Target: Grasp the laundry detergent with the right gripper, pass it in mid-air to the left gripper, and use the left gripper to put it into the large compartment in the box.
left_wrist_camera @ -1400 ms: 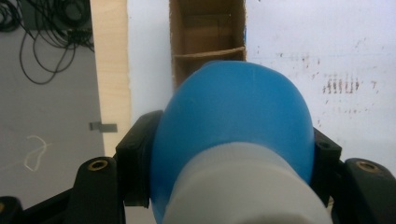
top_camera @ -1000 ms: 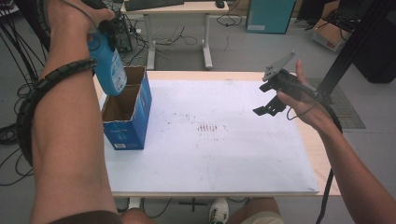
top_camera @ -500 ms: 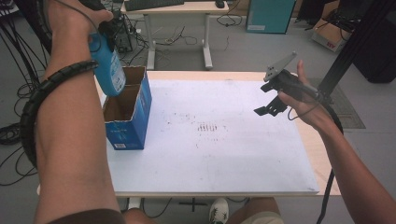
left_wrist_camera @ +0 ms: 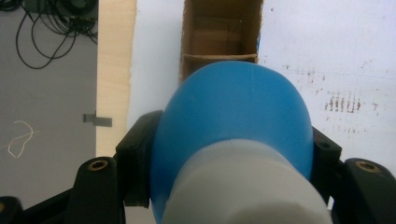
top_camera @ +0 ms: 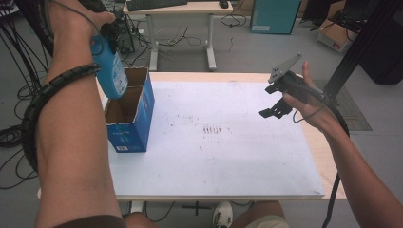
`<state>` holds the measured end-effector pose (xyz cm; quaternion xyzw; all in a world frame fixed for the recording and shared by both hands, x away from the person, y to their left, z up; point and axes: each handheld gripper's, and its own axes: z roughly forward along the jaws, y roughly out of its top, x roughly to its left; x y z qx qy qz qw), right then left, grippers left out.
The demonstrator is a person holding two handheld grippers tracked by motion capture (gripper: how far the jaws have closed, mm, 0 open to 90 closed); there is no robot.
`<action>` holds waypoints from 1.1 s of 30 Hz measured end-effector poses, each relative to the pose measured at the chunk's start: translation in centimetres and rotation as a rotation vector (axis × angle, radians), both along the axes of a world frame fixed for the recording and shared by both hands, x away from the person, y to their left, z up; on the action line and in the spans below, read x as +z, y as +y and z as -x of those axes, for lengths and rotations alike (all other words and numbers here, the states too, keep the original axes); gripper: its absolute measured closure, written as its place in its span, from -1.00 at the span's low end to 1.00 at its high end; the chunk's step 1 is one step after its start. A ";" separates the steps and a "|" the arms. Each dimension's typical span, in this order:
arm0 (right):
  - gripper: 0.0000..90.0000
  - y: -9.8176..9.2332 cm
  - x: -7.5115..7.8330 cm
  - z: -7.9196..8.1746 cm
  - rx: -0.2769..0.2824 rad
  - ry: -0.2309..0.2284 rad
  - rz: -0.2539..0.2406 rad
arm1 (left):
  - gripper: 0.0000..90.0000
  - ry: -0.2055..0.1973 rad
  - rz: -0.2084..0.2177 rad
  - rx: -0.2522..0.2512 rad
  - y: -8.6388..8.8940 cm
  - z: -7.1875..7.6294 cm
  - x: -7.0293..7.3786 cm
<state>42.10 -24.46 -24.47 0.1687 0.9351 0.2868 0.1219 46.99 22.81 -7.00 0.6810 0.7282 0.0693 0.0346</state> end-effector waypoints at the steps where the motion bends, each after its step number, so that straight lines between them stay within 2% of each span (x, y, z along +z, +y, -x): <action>1: -0.84 0.0 0.0 0.1 -0.010 0.002 -0.005 | -0.20 0.001 -0.002 -0.002 0.0 0.0 0.0; 10: -0.85 -0.2 -0.3 0.1 -0.010 0.007 0.001 | -0.20 -0.002 0.002 -0.004 0.0 -0.1 -0.6; 23: -0.85 -0.1 -0.6 0.1 -0.015 0.008 -0.007 | -0.20 0.012 0.008 0.000 0.4 -0.2 -2.5; 28: -0.85 0.0 -0.6 0.1 -0.006 0.008 0.001 | -0.20 0.017 0.010 -0.001 0.4 -0.3 -3.4; 33: -0.85 0.0 -0.9 0.1 -0.003 0.011 0.006 | -0.20 0.024 0.003 -0.012 0.2 -0.5 -5.1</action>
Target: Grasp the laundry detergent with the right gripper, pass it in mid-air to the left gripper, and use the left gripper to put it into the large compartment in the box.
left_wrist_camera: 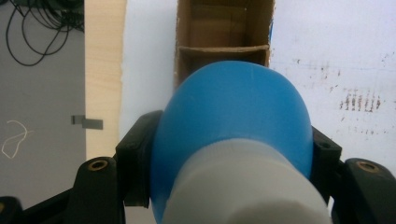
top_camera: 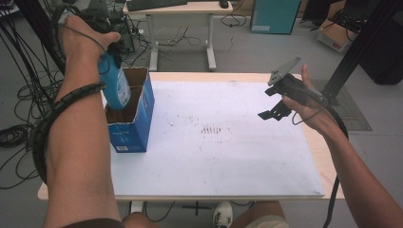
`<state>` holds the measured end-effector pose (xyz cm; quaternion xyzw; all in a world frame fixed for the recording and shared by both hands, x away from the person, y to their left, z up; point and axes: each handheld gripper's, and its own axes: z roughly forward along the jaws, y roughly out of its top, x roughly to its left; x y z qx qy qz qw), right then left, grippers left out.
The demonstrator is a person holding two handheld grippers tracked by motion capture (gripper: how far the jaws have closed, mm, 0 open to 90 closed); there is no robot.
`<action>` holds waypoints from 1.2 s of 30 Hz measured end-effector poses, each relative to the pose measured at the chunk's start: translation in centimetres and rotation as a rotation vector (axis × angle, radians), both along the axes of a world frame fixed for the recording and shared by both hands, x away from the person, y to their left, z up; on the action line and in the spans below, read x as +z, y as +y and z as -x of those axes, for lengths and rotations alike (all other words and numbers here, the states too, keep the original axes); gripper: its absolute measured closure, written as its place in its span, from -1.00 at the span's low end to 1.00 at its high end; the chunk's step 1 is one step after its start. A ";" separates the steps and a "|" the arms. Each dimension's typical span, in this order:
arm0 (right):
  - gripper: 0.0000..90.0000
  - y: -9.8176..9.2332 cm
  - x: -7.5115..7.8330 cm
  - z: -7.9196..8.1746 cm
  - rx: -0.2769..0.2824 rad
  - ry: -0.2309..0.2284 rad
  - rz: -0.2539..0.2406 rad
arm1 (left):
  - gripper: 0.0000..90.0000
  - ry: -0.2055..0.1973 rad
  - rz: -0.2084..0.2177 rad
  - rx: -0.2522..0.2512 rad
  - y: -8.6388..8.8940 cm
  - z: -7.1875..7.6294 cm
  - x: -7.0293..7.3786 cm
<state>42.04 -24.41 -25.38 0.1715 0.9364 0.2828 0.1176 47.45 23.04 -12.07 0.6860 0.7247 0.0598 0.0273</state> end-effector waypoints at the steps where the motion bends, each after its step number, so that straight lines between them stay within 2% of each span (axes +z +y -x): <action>1: -0.85 0.0 0.0 0.0 0.000 0.000 0.000 | -0.20 0.000 0.000 0.000 0.0 0.0 0.0; 12: -0.85 0.0 -0.4 0.1 -0.006 0.006 0.000 | -0.20 0.040 0.017 -0.016 -0.4 -0.4 -3.4; 36: -0.85 -0.4 -1.0 0.0 -0.018 0.012 0.008 | -0.20 0.051 0.022 -0.035 -0.5 -0.3 -10.1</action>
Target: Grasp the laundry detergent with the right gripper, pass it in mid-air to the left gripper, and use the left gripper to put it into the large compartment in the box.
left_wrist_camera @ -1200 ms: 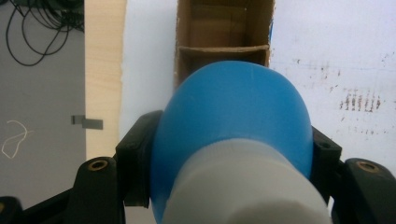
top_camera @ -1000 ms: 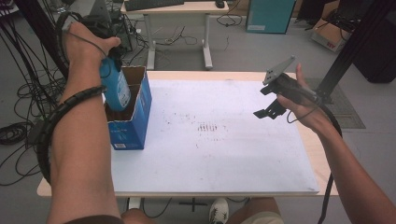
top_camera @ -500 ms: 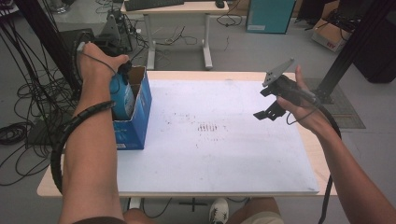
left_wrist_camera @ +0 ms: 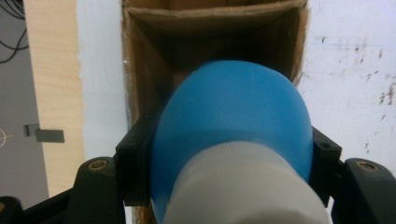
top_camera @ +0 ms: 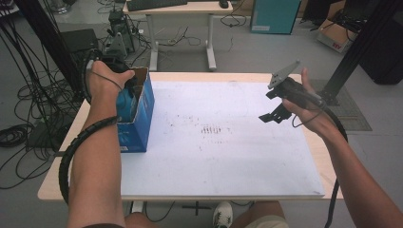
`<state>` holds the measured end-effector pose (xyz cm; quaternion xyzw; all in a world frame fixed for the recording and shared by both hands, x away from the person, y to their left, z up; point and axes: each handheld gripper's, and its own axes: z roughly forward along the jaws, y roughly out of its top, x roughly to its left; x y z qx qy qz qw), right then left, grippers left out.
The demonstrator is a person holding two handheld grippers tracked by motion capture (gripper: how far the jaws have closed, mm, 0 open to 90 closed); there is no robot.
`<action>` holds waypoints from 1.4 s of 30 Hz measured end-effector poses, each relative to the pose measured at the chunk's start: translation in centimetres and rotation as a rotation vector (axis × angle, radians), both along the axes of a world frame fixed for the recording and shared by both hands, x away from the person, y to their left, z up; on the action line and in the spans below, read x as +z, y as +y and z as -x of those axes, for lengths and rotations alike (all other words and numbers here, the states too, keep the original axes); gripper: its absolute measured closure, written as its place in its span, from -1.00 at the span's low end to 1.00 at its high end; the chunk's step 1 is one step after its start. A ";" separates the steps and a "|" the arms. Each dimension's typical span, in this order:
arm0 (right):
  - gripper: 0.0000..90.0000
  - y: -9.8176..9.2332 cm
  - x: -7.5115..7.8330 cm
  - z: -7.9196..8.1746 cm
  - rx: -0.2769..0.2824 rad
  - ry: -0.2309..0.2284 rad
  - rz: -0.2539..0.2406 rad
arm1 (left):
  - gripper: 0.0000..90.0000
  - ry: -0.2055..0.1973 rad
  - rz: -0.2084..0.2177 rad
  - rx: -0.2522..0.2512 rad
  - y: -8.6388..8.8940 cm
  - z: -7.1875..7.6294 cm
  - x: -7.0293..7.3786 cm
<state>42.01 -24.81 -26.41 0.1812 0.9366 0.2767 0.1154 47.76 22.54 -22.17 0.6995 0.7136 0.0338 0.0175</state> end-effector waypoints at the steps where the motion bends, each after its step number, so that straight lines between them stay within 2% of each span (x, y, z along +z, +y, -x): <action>1: -0.85 0.0 0.0 0.0 0.001 -0.001 0.000 | -0.20 0.003 0.004 0.003 0.0 0.0 -0.5; 7: -0.85 -0.1 0.0 -0.1 -0.001 0.002 0.008 | -0.20 0.010 -0.003 -0.004 0.2 0.1 -2.2; 9: -0.85 -0.1 -0.1 0.0 -0.016 -0.001 0.000 | -0.20 0.013 -0.006 -0.003 0.3 0.1 -2.6; 15: -0.85 -0.1 -0.2 0.0 -0.015 0.000 0.004 | -0.20 0.007 -0.005 -0.007 0.4 0.2 -3.6; 18: -0.85 -0.1 -0.2 -0.1 -0.012 0.003 0.016 | -0.20 0.004 -0.002 -0.003 0.3 0.1 -3.9; 26: -0.85 -0.4 -0.4 -0.1 -0.025 -0.002 0.008 | -0.20 0.008 -0.009 -0.013 0.3 0.0 -4.5; 27: -0.85 -0.5 -0.3 -0.1 -0.016 0.000 0.024 | -0.20 0.009 -0.009 -0.014 0.3 0.0 -4.5; 29: -0.85 -0.5 -0.5 0.0 -0.027 -0.002 0.010 | -0.20 0.016 -0.010 -0.015 0.3 -0.1 -4.8; 31: -0.85 -0.6 -0.4 0.0 -0.028 0.003 0.022 | -0.20 0.017 -0.010 -0.015 0.3 -0.1 -4.9; 32: -0.85 -0.6 -0.5 0.0 -0.031 -0.001 0.009 | -0.20 0.019 -0.010 -0.018 0.3 -0.1 -5.0; 34: -0.85 -0.7 -0.4 -0.1 -0.031 0.004 0.019 | -0.20 0.015 -0.012 -0.018 0.3 -0.1 -5.0; 41: -0.85 -0.7 -0.6 0.0 -0.039 0.000 0.005 | -0.20 0.017 -0.015 -0.028 0.2 -0.3 -5.2; 42: -0.85 -0.8 -0.6 0.0 -0.033 0.003 0.016 | -0.20 0.017 -0.014 -0.027 0.2 -0.3 -5.2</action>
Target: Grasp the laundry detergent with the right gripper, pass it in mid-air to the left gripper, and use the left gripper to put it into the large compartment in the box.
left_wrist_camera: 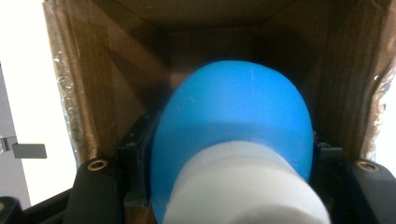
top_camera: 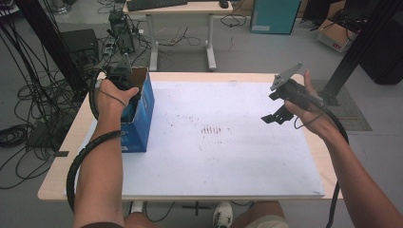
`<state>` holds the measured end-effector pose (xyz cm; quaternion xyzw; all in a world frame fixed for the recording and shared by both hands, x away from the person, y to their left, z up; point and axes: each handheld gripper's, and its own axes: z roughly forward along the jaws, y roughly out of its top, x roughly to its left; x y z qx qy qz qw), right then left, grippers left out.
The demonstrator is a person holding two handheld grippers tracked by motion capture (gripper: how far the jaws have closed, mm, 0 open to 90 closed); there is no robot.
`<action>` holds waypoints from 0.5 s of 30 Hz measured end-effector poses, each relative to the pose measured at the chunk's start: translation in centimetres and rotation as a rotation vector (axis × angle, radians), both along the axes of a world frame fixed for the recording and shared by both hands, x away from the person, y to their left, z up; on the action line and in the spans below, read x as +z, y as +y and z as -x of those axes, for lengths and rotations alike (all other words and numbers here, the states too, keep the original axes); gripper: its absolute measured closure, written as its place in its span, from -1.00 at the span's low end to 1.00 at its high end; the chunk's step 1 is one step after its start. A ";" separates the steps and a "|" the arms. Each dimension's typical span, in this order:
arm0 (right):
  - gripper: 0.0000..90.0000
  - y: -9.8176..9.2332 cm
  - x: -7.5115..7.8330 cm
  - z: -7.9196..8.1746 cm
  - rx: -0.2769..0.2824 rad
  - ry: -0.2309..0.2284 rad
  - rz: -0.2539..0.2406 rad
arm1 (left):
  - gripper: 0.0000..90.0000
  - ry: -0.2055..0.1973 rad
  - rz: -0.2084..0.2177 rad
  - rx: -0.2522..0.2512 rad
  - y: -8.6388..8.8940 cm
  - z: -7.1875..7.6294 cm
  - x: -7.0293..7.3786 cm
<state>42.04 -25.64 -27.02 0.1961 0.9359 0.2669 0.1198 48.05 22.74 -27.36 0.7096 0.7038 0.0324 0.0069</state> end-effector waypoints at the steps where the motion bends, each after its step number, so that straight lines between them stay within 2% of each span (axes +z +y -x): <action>1: -0.85 0.0 0.0 0.0 -0.006 0.004 -0.001 | -0.20 0.001 0.000 -0.003 0.0 0.0 0.0; 8: -0.85 -0.2 -0.1 0.0 -0.014 0.001 -0.003 | -0.20 -0.002 0.001 -0.002 0.1 -0.1 0.0; 15: -0.85 -0.3 0.1 -0.1 0.006 -0.007 -0.002 | -0.21 -0.001 0.003 -0.001 0.1 -0.1 -0.1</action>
